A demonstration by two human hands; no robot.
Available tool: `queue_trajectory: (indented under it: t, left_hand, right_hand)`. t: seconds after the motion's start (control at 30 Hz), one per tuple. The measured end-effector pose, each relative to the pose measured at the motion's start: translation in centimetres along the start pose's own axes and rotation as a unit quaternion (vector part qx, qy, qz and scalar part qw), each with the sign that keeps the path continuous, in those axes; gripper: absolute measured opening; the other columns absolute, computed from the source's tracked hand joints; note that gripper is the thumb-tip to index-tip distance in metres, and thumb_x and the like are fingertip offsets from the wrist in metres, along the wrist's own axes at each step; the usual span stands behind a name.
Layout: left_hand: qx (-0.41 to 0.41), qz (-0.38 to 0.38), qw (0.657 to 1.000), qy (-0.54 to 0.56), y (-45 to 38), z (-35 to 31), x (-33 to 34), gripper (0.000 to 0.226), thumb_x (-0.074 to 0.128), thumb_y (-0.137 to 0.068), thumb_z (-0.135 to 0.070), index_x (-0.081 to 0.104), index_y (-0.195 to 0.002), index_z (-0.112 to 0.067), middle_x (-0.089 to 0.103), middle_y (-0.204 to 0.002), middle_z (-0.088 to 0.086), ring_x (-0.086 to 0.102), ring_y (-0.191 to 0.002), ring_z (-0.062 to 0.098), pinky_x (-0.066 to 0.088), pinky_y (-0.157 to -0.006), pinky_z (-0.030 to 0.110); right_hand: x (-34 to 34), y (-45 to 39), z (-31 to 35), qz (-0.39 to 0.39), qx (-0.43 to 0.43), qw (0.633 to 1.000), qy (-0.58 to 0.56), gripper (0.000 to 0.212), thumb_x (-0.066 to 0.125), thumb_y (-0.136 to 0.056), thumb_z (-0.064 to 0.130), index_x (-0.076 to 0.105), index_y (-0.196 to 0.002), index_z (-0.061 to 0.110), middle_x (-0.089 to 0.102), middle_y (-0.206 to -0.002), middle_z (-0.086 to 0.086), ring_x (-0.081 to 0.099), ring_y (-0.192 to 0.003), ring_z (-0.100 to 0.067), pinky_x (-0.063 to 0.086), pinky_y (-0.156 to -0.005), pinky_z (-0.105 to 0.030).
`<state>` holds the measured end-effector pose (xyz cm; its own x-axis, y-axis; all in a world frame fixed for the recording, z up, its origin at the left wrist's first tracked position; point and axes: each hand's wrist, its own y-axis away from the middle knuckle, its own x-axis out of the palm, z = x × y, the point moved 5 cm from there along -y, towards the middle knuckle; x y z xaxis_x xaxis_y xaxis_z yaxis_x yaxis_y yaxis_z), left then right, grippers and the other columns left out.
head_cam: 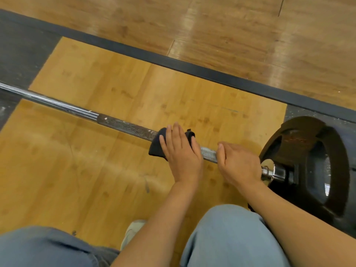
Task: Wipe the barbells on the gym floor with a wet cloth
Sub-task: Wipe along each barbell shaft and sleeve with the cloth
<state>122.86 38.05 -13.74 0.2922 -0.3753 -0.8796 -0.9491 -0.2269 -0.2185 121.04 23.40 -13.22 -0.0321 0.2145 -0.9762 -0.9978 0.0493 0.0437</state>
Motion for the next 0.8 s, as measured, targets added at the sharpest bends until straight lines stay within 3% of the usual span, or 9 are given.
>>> queue_trajectory:
  t: [0.13, 0.3, 0.37, 0.47, 0.53, 0.63, 0.7, 0.8]
  left_hand:
    - [0.05, 0.048, 0.997, -0.017, -0.1, 0.4, -0.2, 0.058, 0.021, -0.106, -0.033, 0.039, -0.145, 0.006, 0.039, -0.153, 0.016, 0.036, -0.141, 0.029, 0.008, -0.122, 0.042]
    - [-0.082, 0.013, 0.996, -0.044, -3.9, 4.4, -1.1, 0.063, 0.018, -0.103, -0.034, 0.032, -0.147, 0.007, 0.026, -0.159, 0.016, 0.028, -0.145, 0.03, 0.004, -0.122, 0.042]
    - [-0.088, 0.029, 0.995, -0.046, -3.6, 4.4, -1.3, 0.063, 0.016, -0.103, -0.035, 0.029, -0.149, 0.006, 0.024, -0.16, 0.016, 0.024, -0.147, 0.03, -0.001, -0.122, 0.041]
    - [-0.031, 0.087, 0.996, -0.019, -0.6, 1.3, -1.2, 0.064, 0.007, -0.105, -0.039, 0.023, -0.151, 0.003, 0.019, -0.162, 0.013, 0.016, -0.15, 0.026, -0.009, -0.122, 0.038]
    - [0.033, 0.115, 0.992, -0.028, 0.8, 0.0, -1.0, 0.065, 0.002, -0.105, -0.039, 0.024, -0.151, 0.002, 0.02, -0.161, 0.012, 0.019, -0.149, 0.024, -0.006, -0.121, 0.038]
    - [0.066, 0.11, 0.99, -0.063, -1.1, 1.4, -1.6, 0.067, 0.003, -0.105, -0.04, 0.025, -0.152, 0.001, 0.018, -0.162, 0.012, 0.021, -0.149, 0.024, -0.004, -0.122, 0.035]
    - [-0.012, 0.117, 0.988, -0.098, -3.1, 3.8, -1.6, 0.063, 0.007, -0.105, -0.039, 0.012, -0.155, -0.001, 0.003, -0.164, 0.01, 0.005, -0.152, 0.021, -0.012, -0.12, 0.033]
    - [-0.138, 0.078, 0.983, -0.097, -4.0, 4.6, -2.0, 0.059, 0.022, -0.107, -0.031, 0.008, -0.155, 0.001, -0.002, -0.164, 0.012, -0.002, -0.152, 0.025, -0.01, -0.121, 0.039]
  right_hand:
    - [-0.1, 0.2, -0.1, -0.007, 0.009, 1.0, -0.006, 0.036, 0.031, -0.096, 0.033, 0.043, -0.064, 0.022, 0.033, -0.056, 0.011, 0.031, -0.048, -0.014, 0.004, -0.045, -0.023]
    - [0.2, 0.4, -0.2, -0.009, 0.022, 0.999, -0.025, 0.037, 0.028, -0.096, 0.035, 0.042, -0.063, 0.023, 0.037, -0.054, 0.01, 0.034, -0.048, -0.015, 0.01, -0.044, -0.021]
    - [0.4, 0.5, -0.3, -0.011, 0.027, 0.999, -0.02, 0.038, 0.027, -0.095, 0.035, 0.043, -0.063, 0.023, 0.039, -0.054, 0.009, 0.035, -0.048, -0.015, 0.011, -0.044, -0.022]
    - [0.6, 0.6, -0.2, -0.013, 0.023, 1.0, -0.013, 0.038, 0.031, -0.094, 0.031, 0.048, -0.062, 0.022, 0.038, -0.053, 0.009, 0.035, -0.047, -0.015, 0.011, -0.044, -0.02]
    - [0.5, 0.6, -0.1, -0.02, 0.022, 0.999, -0.02, 0.037, 0.035, -0.094, 0.029, 0.052, -0.063, 0.021, 0.038, -0.053, 0.009, 0.035, -0.045, -0.015, 0.013, -0.043, -0.018]
    - [0.4, 0.7, -0.2, -0.023, 0.033, 0.999, -0.032, 0.031, 0.032, -0.094, 0.032, 0.041, -0.065, 0.027, 0.037, -0.054, 0.01, 0.036, -0.047, -0.014, 0.013, -0.044, -0.02]
    - [0.4, 0.8, -0.3, -0.024, 0.04, 0.998, -0.034, 0.031, 0.03, -0.093, 0.035, 0.042, -0.066, 0.029, 0.04, -0.055, 0.01, 0.038, -0.048, -0.015, 0.012, -0.045, -0.02]
    - [0.7, 0.9, -0.5, -0.025, 0.038, 0.999, -0.025, 0.039, 0.029, -0.093, 0.036, 0.053, -0.065, 0.024, 0.044, -0.054, 0.008, 0.04, -0.048, -0.016, 0.014, -0.044, -0.02]
